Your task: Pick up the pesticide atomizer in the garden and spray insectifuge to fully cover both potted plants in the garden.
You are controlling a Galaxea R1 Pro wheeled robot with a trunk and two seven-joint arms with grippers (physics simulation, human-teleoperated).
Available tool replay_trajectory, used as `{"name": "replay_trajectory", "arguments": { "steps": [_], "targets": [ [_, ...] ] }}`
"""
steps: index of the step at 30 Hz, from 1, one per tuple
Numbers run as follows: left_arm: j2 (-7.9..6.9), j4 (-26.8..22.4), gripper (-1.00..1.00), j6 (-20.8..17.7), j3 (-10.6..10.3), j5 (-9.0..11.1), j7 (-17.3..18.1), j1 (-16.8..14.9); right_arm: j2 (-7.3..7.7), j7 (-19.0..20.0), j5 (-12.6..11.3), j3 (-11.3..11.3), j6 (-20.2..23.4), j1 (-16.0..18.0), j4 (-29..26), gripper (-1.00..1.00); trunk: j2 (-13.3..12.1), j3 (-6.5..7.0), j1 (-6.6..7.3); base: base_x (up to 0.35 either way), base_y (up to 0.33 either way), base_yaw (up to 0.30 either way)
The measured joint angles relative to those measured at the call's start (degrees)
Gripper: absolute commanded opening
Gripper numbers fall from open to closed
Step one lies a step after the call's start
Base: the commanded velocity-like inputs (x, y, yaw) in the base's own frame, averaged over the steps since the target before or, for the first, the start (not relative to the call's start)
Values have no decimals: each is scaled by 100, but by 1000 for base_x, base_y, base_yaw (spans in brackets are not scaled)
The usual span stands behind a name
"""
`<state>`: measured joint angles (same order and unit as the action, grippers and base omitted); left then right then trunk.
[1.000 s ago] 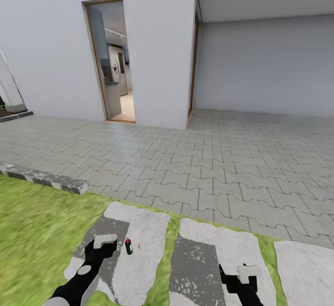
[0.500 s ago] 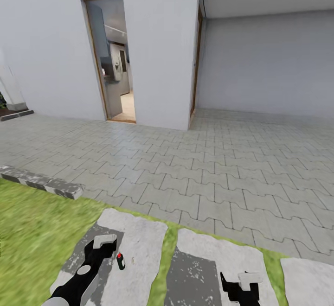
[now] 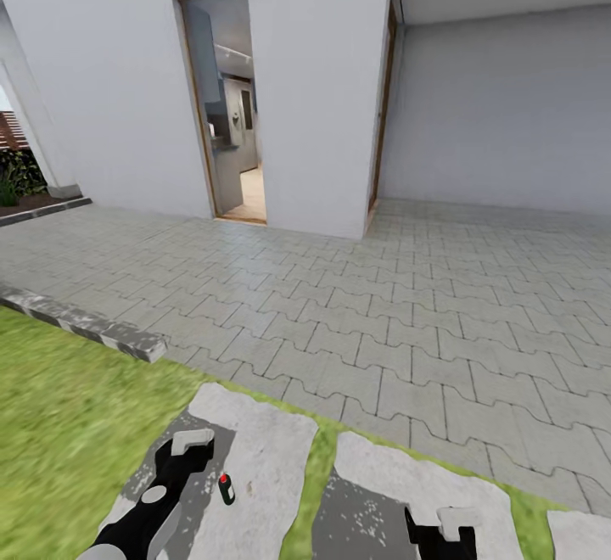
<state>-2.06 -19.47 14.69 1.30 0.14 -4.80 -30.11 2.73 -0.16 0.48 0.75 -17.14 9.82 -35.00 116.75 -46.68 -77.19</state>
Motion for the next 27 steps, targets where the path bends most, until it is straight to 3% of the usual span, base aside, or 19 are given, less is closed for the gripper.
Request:
{"name": "replay_trajectory", "arguments": {
  "steps": [27],
  "targets": [
    [-7, 9, 100, -12, -3, 10, 10, -9, 0, 0, 0, 0, 9, 0, 7, 100, 1082, -696, -593, 0, 0, 0]
  ]
}}
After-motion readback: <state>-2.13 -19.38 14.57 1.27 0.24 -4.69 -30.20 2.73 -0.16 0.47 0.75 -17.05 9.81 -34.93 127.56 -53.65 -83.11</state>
